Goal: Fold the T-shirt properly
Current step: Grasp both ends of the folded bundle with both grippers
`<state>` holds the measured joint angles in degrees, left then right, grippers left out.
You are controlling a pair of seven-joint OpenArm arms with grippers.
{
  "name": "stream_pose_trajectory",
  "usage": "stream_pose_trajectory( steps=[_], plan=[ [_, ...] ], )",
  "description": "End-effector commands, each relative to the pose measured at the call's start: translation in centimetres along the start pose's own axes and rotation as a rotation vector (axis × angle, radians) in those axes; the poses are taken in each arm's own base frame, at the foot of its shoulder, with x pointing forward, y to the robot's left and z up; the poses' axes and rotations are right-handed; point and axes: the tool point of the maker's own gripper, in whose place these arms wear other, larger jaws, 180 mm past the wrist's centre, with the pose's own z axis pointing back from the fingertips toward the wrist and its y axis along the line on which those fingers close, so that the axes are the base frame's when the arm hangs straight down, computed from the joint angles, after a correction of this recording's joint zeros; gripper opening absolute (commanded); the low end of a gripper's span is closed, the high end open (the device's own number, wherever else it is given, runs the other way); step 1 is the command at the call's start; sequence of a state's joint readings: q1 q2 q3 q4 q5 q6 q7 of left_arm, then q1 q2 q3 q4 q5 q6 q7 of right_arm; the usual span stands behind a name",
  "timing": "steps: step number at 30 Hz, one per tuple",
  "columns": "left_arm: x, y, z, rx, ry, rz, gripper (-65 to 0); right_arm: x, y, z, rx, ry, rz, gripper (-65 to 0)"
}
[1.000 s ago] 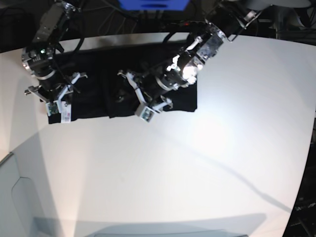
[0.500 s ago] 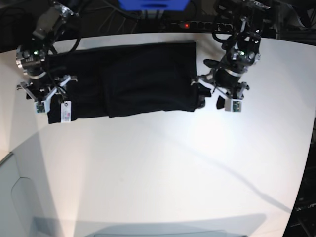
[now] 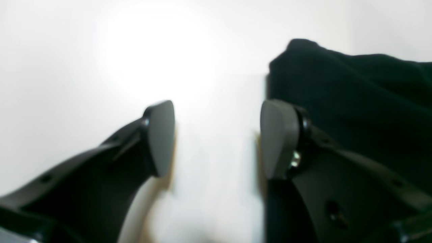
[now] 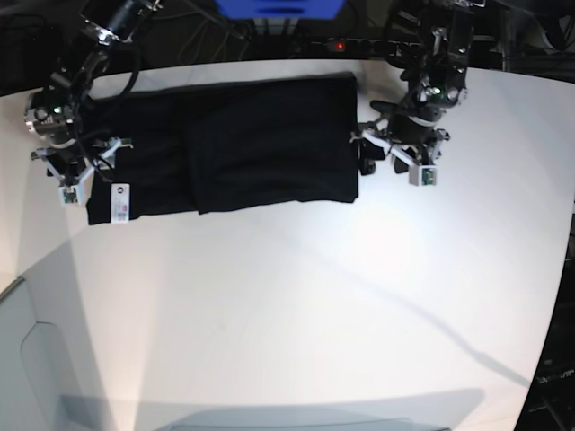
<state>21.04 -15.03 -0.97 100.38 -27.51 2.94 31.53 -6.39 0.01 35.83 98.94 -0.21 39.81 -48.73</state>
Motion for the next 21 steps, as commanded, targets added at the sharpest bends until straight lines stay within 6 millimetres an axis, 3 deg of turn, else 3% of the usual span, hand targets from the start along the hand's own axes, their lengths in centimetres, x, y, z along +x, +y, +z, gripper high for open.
stream_pose_trajectory(
  steps=[1, 7, 13, 21],
  plan=[
    [1.7, -0.2, 0.0, -0.010, -0.047, -0.013, -26.1, 0.7, -0.3, 0.1, -0.001, -0.025, 0.004, -29.3],
    [1.5, 0.4, -0.9, 0.002, -0.033, -0.008, -26.1, -1.7, 0.4, -1.3, 0.040, 0.042, -0.029, -29.4],
    [1.2, 1.2, -1.7, 0.020, -0.017, -0.001, -26.1, -2.2, 0.8, -1.6, 0.052, 0.057, -0.033, -31.8],
    [2.3, 1.0, -1.7, 0.015, -0.043, -0.005, -26.1, -4.6, 1.2, -2.9, 0.088, 0.128, -0.062, -65.0]
  ],
)
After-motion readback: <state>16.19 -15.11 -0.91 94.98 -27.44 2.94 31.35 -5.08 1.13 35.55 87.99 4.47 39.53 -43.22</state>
